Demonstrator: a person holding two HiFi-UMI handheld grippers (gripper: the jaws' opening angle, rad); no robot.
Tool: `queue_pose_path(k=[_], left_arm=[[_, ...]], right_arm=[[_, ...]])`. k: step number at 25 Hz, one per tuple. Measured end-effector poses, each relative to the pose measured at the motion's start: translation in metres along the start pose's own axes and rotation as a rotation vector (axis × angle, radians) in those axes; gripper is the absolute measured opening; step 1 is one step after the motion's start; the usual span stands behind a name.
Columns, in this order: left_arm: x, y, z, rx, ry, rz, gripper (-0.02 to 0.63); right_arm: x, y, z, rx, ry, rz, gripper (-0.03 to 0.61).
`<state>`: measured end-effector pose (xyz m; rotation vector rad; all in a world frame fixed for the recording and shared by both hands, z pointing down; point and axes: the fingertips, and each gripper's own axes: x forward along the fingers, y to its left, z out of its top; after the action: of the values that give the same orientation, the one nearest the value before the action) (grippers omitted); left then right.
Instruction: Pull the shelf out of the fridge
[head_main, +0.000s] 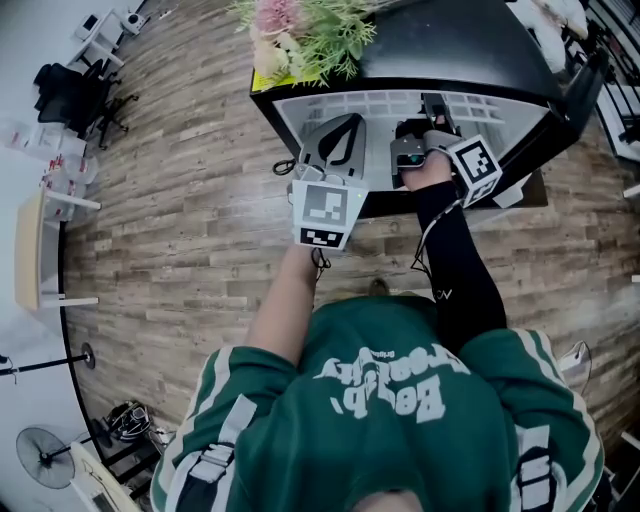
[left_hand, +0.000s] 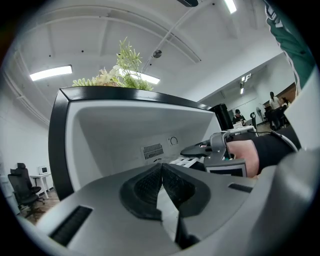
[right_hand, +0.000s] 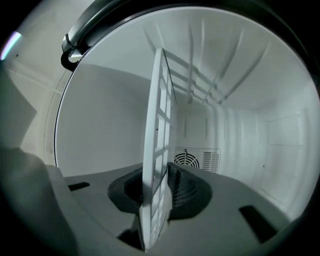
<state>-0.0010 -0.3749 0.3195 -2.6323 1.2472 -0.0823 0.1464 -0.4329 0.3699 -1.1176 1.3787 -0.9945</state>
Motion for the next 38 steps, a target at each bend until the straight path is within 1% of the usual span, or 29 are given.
queue_pose_path(k=[2, 6, 8, 10, 14, 28, 34, 38], left_arm=[[0.000, 0.002, -0.001, 0.001, 0.004, 0.006, 0.017], [0.001, 0.006, -0.003, 0.004, 0.013, 0.012, 0.017], [0.001, 0.006, -0.004, 0.004, 0.015, 0.013, 0.017], [0.001, 0.006, -0.005, 0.003, 0.016, 0.015, 0.017], [0.002, 0.005, -0.005, 0.011, 0.018, 0.014, 0.017], [-0.003, 0.005, 0.000, 0.016, 0.012, 0.032, 0.017], [-0.006, 0.004, -0.005, 0.020, 0.021, 0.042, 0.017], [-0.009, 0.003, -0.003, 0.020, 0.022, 0.044, 0.017]], right_arm=[[0.002, -0.003, 0.000, 0.014, -0.011, -0.017, 0.081], [0.010, -0.008, 0.004, 0.067, -0.042, -0.039, 0.089], [0.013, -0.007, 0.006, 0.055, -0.046, -0.038, 0.048], [0.013, -0.006, 0.007, 0.036, -0.046, -0.053, 0.044], [0.013, -0.007, 0.006, 0.025, -0.042, -0.070, 0.044], [0.013, -0.007, 0.007, 0.028, -0.040, -0.056, 0.048], [0.012, -0.007, 0.006, 0.014, -0.032, -0.099, 0.043], [0.012, -0.005, 0.007, 0.010, -0.029, -0.097, 0.041]])
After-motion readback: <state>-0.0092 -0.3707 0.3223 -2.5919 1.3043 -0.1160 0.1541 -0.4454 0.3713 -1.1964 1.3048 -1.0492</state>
